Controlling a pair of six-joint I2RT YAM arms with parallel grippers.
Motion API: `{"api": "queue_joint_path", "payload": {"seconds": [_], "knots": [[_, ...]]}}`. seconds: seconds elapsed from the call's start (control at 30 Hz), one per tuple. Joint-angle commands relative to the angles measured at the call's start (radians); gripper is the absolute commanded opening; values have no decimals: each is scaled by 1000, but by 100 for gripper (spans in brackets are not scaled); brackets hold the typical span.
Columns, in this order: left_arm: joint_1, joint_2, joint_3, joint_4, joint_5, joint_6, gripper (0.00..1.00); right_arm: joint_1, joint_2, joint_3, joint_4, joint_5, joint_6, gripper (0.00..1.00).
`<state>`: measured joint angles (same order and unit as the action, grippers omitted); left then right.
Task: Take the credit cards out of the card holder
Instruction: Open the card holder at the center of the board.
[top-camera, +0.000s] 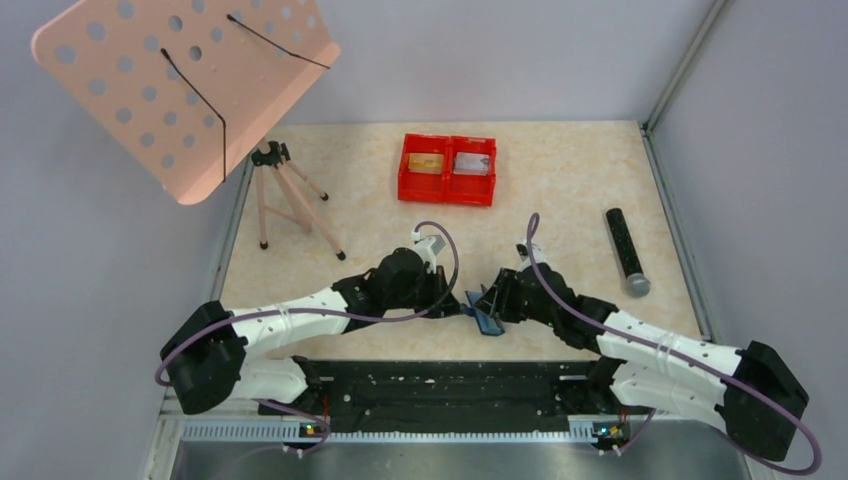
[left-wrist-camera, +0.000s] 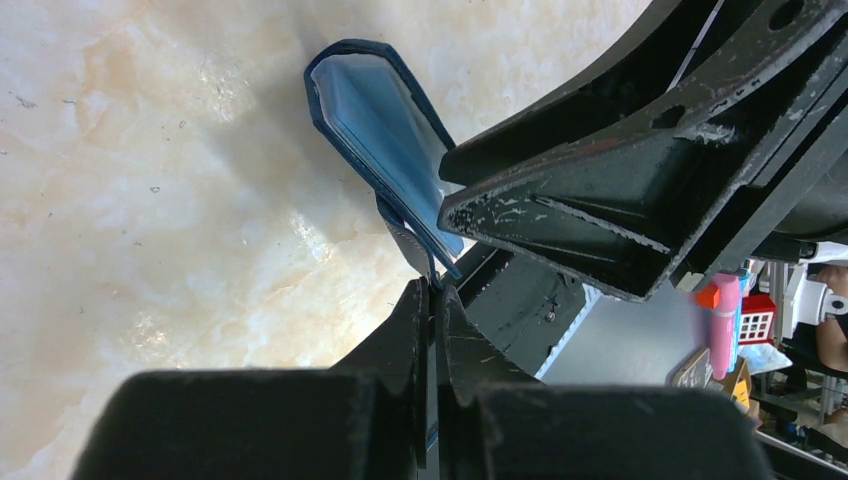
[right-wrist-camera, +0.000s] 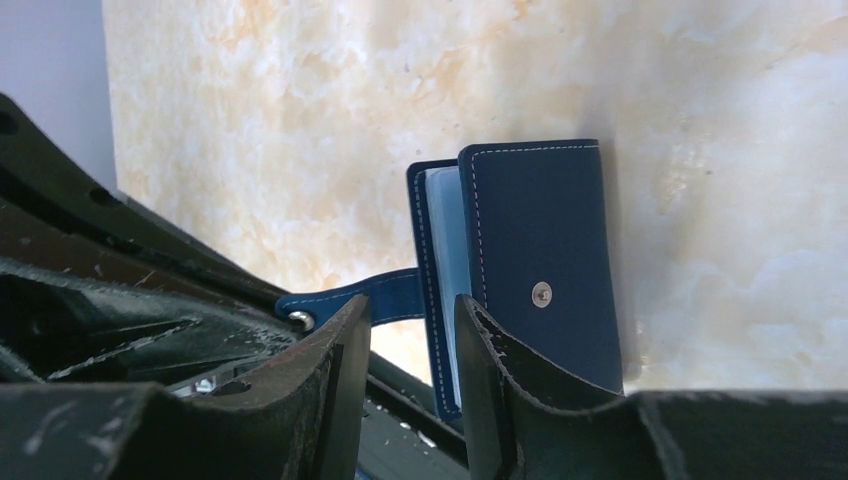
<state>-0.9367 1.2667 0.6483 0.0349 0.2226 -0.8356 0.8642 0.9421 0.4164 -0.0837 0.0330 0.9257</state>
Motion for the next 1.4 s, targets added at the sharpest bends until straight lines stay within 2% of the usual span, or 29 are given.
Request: {"api": "queue_joint_path", "payload": {"seconds": [0.0, 0.27, 0.83, 1.0, 1.13, 1.37], "knots": [[3, -39, -7, 45, -9, 7, 0, 13, -21, -8, -85, 107, -13, 37], [3, -45, -12, 26, -32, 11, 0, 13, -57, 2, -234, 225, -34, 38], [3, -76, -29, 14, -36, 21, 0, 13, -127, 35, -372, 320, -5, 34], [3, -74, -33, 35, -23, 19, 0, 13, -204, 67, -314, 224, -9, 34], [3, -72, -29, 36, -22, 21, 0, 14, -234, 66, -188, 119, -40, 35], [3, -70, -29, 43, -19, 15, 0, 13, -118, 55, -23, -4, -55, 35]]}}
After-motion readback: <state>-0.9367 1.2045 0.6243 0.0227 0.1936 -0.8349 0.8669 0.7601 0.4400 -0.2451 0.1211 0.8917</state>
